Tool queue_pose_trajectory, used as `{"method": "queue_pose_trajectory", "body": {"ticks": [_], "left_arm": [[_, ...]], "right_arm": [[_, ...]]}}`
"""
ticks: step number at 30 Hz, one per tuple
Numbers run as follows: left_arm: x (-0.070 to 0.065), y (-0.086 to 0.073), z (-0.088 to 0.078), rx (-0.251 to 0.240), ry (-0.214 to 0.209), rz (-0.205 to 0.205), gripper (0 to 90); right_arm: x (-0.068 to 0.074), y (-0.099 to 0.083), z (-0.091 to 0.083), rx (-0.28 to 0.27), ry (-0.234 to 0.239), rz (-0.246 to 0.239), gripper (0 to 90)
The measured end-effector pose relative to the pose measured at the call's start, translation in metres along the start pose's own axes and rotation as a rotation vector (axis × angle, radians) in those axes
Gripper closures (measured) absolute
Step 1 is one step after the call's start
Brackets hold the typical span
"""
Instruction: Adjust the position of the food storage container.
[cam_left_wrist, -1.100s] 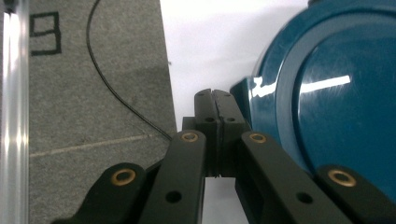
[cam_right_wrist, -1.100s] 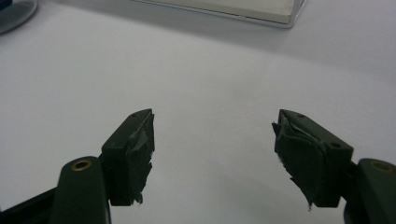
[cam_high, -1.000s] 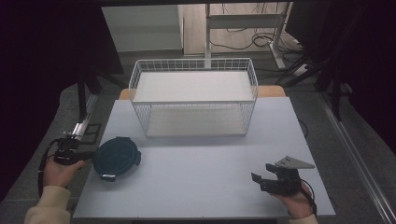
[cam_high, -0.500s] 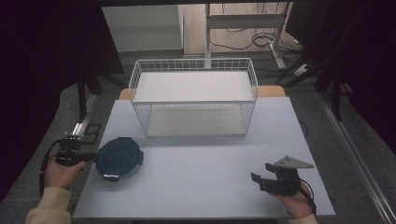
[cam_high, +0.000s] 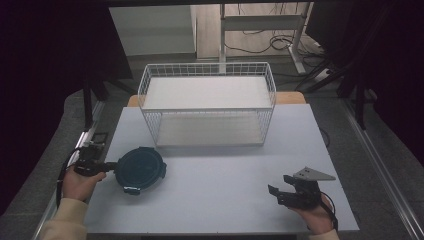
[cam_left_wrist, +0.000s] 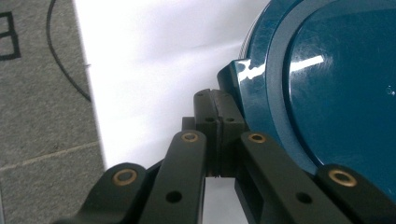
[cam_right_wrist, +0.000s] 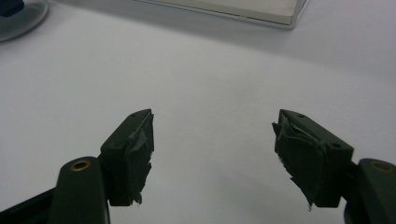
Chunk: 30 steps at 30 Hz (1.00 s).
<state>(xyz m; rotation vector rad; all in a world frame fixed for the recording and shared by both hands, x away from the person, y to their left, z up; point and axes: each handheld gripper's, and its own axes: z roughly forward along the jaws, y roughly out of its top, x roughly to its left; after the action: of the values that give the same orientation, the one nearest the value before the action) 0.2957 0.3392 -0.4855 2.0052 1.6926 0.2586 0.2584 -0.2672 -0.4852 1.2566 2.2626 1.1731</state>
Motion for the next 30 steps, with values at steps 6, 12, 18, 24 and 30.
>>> {"method": "queue_pose_trajectory", "body": {"ticks": [6, 12, 18, 24, 30], "left_arm": [[-0.017, 0.006, 0.007, -0.004, -0.027, 0.025, 90.0], [-0.03, 0.007, 0.011, 0.001, -0.051, 0.05, 90.0], [-0.044, 0.009, 0.015, 0.002, -0.075, 0.068, 90.0], [-0.063, 0.011, 0.021, -0.004, -0.1, 0.094, 90.0], [-0.078, 0.012, 0.024, -0.006, -0.12, 0.099, 90.0]], "right_arm": [[-0.001, 0.0, 0.0, 0.002, -0.002, 0.0, 28.4], [0.0, 0.0, 0.0, 0.003, -0.003, -0.001, 28.4], [0.0, 0.0, 0.0, 0.003, -0.002, -0.003, 28.4], [0.0, 0.001, 0.001, -0.001, -0.001, -0.006, 28.4], [0.001, 0.0, 0.0, 0.002, -0.001, -0.008, 28.4]]}}
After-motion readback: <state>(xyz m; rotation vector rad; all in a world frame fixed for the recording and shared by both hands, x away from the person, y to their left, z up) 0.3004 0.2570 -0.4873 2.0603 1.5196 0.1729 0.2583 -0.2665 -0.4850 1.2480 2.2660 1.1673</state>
